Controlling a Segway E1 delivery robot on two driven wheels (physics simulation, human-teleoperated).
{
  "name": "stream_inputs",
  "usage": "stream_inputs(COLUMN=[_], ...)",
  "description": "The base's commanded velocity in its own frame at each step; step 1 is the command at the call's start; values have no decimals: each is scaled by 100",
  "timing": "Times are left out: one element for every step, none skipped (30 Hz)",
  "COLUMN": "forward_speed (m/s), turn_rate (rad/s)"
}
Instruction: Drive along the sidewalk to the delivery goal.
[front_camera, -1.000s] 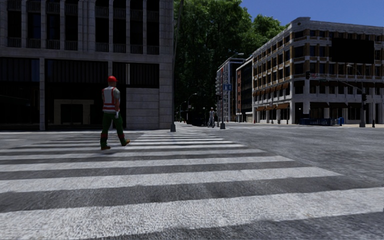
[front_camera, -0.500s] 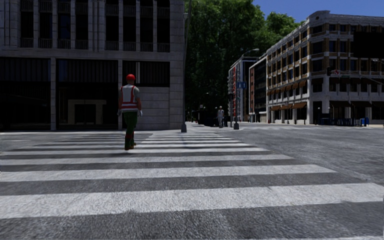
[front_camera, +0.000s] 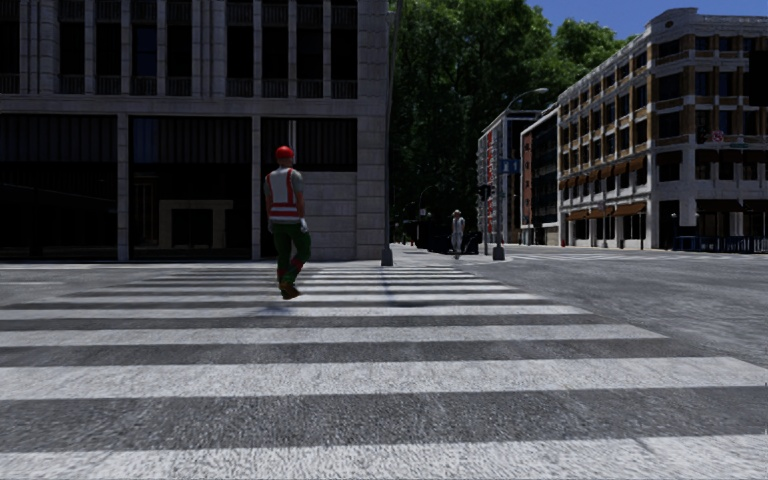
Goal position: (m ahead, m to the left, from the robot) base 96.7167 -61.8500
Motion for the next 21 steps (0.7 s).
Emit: stream_inputs(forward_speed=[138, 138, 138, 138, 138, 138, 138, 138, 138, 138, 138, 138, 138, 138, 138, 138, 138, 138, 138, 138, 138], turn_rate=[0, 0, 0, 0, 0, 0, 0, 0, 0, 0, 0, 0, 0, 0, 0, 0, 0, 0, 0, 0, 0])
